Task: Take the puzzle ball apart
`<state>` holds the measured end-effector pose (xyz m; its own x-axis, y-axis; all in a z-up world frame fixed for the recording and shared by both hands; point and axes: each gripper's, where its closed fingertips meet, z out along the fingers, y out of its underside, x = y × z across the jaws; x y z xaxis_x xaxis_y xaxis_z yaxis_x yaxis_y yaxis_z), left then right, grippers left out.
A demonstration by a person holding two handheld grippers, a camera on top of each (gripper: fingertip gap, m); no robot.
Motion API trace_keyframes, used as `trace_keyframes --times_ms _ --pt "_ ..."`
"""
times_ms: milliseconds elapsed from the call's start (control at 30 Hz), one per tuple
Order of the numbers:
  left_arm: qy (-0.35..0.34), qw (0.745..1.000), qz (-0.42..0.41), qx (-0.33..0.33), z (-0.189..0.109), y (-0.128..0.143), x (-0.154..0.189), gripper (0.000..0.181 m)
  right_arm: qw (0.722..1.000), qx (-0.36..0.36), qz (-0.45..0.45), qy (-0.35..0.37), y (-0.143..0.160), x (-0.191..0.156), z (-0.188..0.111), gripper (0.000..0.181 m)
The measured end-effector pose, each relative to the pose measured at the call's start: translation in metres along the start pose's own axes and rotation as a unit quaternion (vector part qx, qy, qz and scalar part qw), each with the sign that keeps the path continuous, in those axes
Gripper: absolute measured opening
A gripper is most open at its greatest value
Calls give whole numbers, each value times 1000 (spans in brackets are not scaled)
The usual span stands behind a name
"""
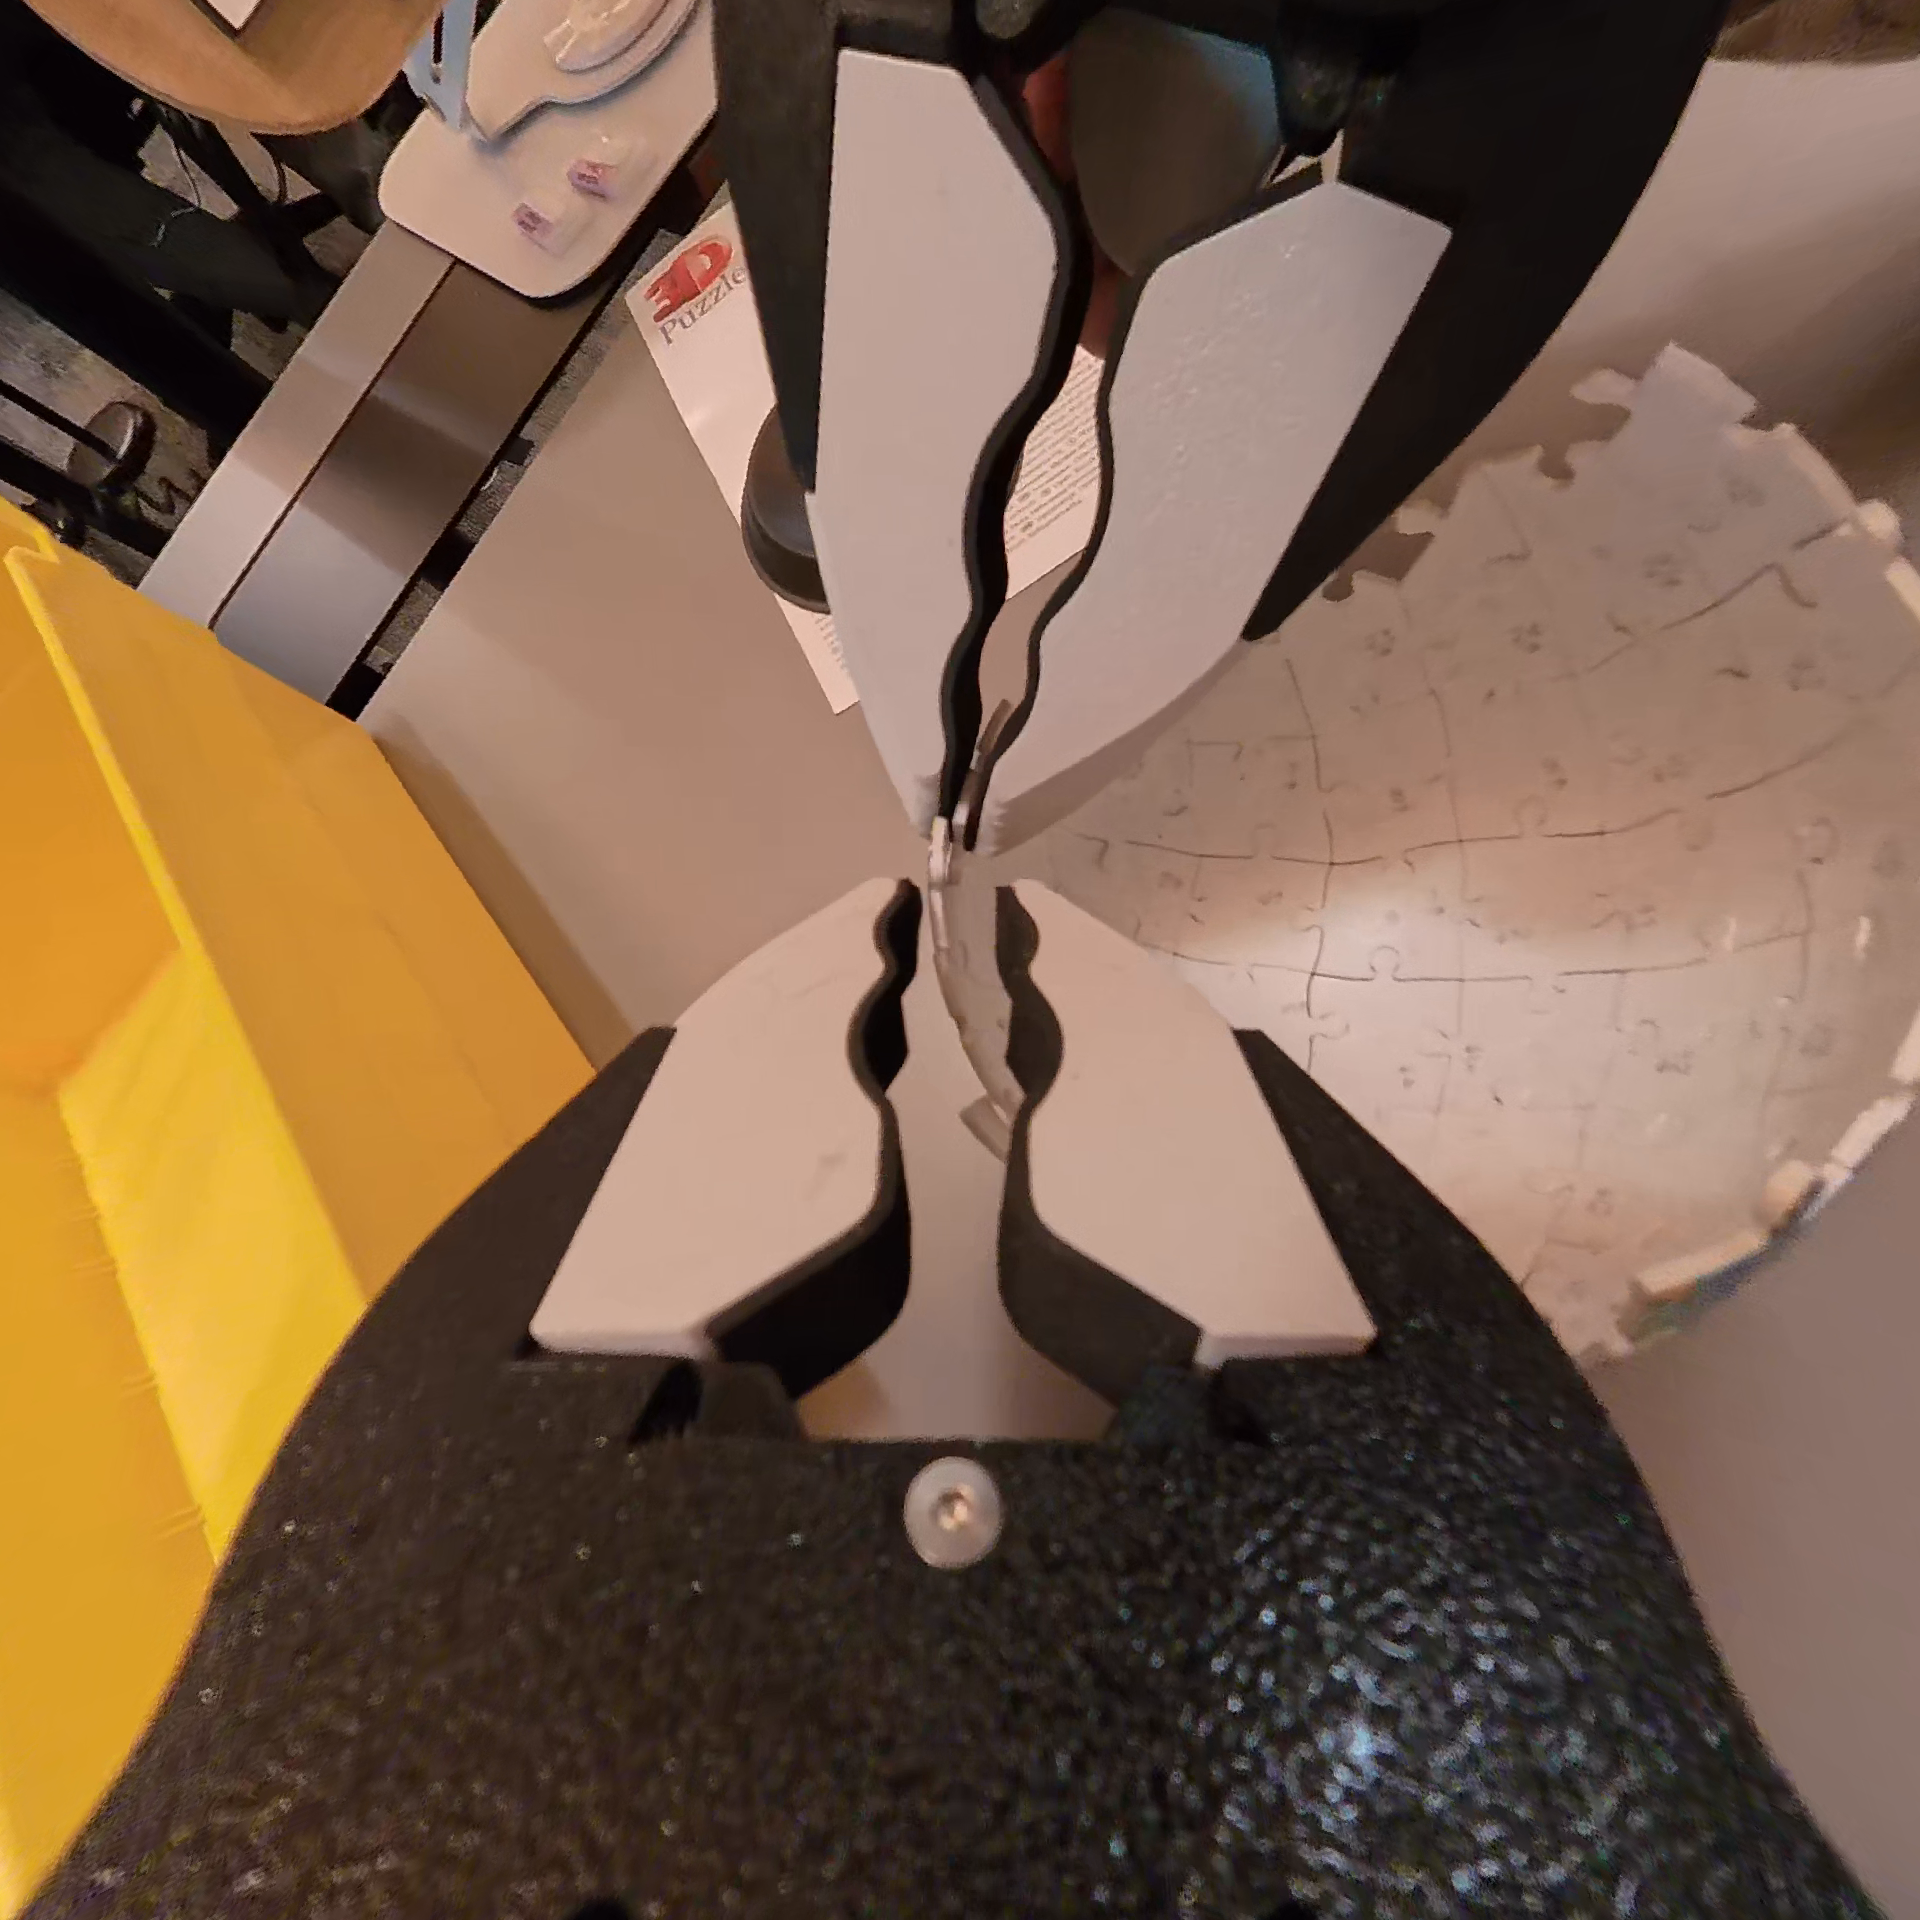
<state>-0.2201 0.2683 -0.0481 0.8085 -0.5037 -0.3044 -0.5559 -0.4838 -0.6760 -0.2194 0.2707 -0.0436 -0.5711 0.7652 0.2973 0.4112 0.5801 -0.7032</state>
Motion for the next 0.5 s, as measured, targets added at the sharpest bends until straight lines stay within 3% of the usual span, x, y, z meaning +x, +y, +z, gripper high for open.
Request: trace_keyframes --times_ms 500 --pt "43 999 5 -15 2 6 -4 7 1000 1 0 0 -1 0 2 3"
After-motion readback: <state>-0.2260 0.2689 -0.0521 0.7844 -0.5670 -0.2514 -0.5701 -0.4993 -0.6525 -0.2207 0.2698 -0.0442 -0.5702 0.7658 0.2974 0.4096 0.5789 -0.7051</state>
